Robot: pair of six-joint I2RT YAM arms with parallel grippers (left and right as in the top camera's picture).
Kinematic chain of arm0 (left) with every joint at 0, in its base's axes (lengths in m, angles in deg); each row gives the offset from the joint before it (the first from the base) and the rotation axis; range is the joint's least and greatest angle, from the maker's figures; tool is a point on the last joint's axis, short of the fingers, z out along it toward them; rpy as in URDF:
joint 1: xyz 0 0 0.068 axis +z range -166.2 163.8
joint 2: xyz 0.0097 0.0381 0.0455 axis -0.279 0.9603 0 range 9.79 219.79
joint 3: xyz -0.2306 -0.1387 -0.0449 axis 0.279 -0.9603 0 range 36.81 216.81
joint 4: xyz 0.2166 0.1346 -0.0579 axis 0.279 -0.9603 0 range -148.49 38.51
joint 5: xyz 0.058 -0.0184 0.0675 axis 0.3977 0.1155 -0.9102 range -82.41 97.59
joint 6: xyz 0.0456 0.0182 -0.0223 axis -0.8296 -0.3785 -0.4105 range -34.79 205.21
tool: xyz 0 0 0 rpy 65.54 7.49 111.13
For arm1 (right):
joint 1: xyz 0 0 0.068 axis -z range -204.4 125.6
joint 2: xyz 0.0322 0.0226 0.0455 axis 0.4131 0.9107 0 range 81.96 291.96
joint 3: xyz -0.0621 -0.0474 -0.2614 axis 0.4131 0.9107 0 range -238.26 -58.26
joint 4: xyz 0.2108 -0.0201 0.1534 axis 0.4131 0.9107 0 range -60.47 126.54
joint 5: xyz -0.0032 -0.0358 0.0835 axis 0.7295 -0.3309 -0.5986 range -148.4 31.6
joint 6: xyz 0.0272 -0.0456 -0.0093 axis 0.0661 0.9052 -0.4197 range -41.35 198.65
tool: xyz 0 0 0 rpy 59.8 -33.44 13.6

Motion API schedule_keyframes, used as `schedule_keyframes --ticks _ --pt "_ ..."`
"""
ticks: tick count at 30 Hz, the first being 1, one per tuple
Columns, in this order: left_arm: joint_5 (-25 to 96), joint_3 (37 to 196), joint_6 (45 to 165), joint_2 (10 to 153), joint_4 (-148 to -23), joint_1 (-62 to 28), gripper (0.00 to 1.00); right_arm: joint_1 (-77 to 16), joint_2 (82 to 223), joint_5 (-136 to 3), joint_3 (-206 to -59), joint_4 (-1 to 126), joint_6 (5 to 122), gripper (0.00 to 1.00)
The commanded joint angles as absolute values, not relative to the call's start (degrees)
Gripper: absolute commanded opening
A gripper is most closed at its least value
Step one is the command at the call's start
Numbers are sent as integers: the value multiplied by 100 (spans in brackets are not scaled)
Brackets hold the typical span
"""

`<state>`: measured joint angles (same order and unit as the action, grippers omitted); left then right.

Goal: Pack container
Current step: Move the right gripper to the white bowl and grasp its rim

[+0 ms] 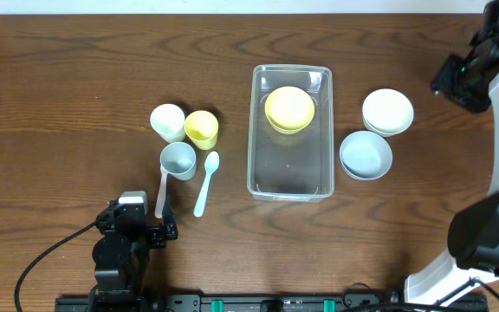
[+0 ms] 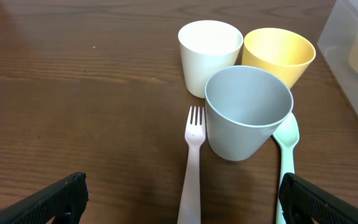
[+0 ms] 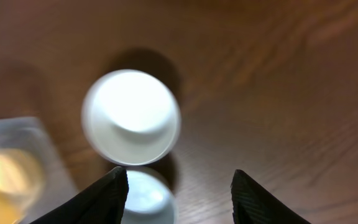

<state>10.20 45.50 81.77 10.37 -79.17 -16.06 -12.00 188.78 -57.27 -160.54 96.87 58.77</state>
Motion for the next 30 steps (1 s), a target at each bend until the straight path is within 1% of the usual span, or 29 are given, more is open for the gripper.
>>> schedule_keyframes --ticks 1,5,7,8,11,13,15,17,18,20,21,25,30 --pt "1009 4515 8138 1002 -7952 -1617 98 -1237 19184 -5773 -15508 9409 5969 56" --pt "1009 4515 8138 1002 -7952 -1617 98 -1322 19597 -6291 -15077 8712 6465 56" --pt "1011 4515 8138 1002 -7952 -1617 98 -1342 19840 -6315 -15055 8561 6500 56" --pt "1011 4515 8138 1002 -7952 -1617 98 -1346 19958 -6315 -15055 8495 6500 56" --pt "1009 4515 8138 1002 -7952 -1617 98 -1348 20240 -6315 -15055 8342 6496 49" --pt "1011 4515 8138 1002 -7952 -1617 98 -1350 20380 -6313 -15055 8277 6491 42" --pt "1011 4515 8138 1002 -7952 -1617 98 -1350 20458 -6274 -15055 8244 6439 31" --pt "1009 4515 8138 1002 -7952 -1617 98 -1348 20458 -6143 -15058 8227 6364 14" --pt "1011 4515 8138 1002 -7952 -1617 98 -1346 20452 -6088 -15060 8220 6364 10" --pt "1011 4515 8138 1002 -7952 -1617 98 -1344 20443 -5974 -15084 8248 6362 9" --pt "1009 4515 8138 1002 -7952 -1617 98 -1344 20443 -5935 -15086 8264 6362 1" --pt "1009 4515 8138 1002 -7952 -1617 98 -1344 20375 -5718 -15141 8404 6323 1" --pt "1009 4515 8138 1002 -7954 -1617 98 -1377 19731 -5703 -15388 8559 6183 1"
